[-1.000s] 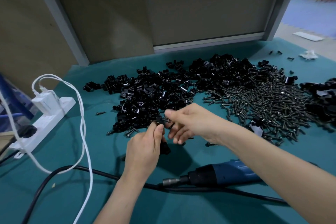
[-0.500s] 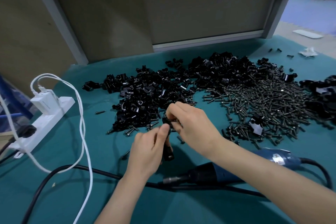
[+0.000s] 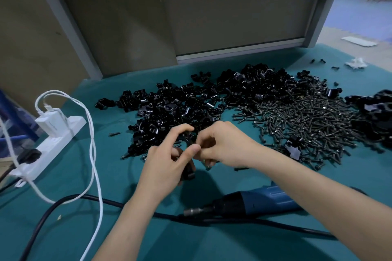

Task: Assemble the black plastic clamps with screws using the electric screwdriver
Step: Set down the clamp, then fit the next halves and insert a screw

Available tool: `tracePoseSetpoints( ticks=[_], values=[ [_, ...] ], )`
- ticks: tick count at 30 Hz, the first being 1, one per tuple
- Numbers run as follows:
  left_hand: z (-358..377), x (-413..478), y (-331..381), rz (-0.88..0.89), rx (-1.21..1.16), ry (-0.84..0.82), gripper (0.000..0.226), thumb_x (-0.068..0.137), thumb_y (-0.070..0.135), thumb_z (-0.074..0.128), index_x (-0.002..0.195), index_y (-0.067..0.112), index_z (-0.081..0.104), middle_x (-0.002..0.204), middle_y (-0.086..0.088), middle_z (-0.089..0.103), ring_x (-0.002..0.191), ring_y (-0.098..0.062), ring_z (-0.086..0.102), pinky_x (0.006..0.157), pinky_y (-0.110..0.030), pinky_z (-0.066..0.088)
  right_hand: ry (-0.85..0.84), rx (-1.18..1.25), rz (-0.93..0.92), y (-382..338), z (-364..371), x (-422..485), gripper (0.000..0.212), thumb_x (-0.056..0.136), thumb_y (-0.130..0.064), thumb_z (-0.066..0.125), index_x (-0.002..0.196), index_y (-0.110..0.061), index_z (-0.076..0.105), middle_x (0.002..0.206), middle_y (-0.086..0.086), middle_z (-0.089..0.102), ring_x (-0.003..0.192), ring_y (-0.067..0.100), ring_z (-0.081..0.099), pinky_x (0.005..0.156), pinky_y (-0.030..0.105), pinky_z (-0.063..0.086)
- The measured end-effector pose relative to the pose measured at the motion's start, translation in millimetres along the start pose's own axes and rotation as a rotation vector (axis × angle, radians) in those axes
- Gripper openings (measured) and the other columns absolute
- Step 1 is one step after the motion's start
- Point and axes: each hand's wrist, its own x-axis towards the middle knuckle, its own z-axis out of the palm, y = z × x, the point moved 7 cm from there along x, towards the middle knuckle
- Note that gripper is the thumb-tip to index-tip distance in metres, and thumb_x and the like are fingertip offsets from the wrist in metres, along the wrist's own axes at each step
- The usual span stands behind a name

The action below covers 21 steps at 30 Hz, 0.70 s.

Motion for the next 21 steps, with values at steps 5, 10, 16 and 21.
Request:
tracePoseSetpoints(
  ticks=[5,10,16,21],
  values=[
    [0,12,4,-0.13,-0.087,-0.017,0.016,0.088,0.044,0.058,0.091,0.028,0.061,0.057,-0.007,0.068,0.038,-0.018,0.059,0.033,-0.03,0.045,0.087,-0.198,-0.208,-12,-3,-6,0.028,0.084,-0.013,0.07,0.065,-0.026,0.054,0.06,-0.014,0.056,0.061,0.009,0.055,0.061,0.022,0.042],
    [13,13,3,-0.298,-0.242,-0.225,0.041,0.088,0.05,0.046,0.076,0.018,0.068,0.059,-0.01,0.069,0.04,-0.018,0.058,0.032,-0.026,0.043,0.12,-0.178,-0.348,-14,-7,-23,0.003,0.086,-0.009,0.071,0.086,-0.007,0.069,0.077,-0.013,0.056,0.068,0.001,0.047,0.073,0.017,0.043],
    [41,-3,12,-0.481,-0.452,-0.652,0.049,0.097,0.048,0.044,0.072,0.017,0.072,0.056,-0.011,0.064,0.034,-0.013,0.047,0.031,-0.015,0.034,0.261,0.157,-0.367,-18,-40,-30,0.006,0.083,0.001,0.071,0.083,-0.005,0.069,0.073,0.002,0.07,0.064,0.005,0.063,0.066,0.017,0.052],
    [42,-3,13,-0.545,-0.711,-0.499,0.046,0.085,0.051,0.042,0.08,0.013,0.069,0.054,-0.008,0.059,0.03,-0.009,0.043,0.028,-0.014,0.032,0.37,0.046,-0.211,9,-68,-20,0.015,0.083,0.0,0.071,0.08,-0.014,0.065,0.077,-0.006,0.066,0.073,0.011,0.061,0.071,0.023,0.051]
  ],
)
